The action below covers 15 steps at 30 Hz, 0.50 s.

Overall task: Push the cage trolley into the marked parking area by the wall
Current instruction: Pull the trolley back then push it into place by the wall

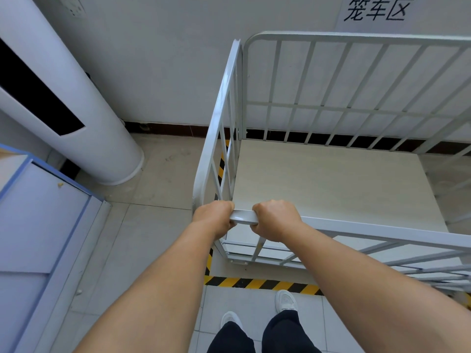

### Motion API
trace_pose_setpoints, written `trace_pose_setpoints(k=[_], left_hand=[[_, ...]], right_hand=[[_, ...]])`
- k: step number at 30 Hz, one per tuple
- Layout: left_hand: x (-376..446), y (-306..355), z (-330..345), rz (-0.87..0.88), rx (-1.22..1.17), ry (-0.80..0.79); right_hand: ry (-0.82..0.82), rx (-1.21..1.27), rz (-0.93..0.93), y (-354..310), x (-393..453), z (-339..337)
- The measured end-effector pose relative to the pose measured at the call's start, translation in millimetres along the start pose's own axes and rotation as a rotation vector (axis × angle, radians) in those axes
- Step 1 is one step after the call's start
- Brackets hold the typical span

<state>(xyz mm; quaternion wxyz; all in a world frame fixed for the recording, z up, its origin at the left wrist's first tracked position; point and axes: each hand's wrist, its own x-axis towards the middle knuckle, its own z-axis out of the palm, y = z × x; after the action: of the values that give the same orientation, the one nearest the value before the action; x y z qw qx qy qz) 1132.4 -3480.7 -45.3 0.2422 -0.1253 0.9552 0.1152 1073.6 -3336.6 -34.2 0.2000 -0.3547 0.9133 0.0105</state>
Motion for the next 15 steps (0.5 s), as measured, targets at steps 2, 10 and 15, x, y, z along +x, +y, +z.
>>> trace_pose_setpoints(k=[2,10,15], left_hand=[[-0.6,1.0,0.2,-0.017,-0.031,-0.002],[-2.1,2.5,0.1,-0.02,-0.071,-0.002],[-2.5,-1.0,1.3,0.012,-0.122,0.003]], right_hand=[[-0.001,0.004,0.004,-1.0,-1.1,-1.5],[0.015,-0.002,0.027,-2.3,-5.5,-1.8],[-0.031,0.029,0.047,-1.3,-4.9,-2.5]])
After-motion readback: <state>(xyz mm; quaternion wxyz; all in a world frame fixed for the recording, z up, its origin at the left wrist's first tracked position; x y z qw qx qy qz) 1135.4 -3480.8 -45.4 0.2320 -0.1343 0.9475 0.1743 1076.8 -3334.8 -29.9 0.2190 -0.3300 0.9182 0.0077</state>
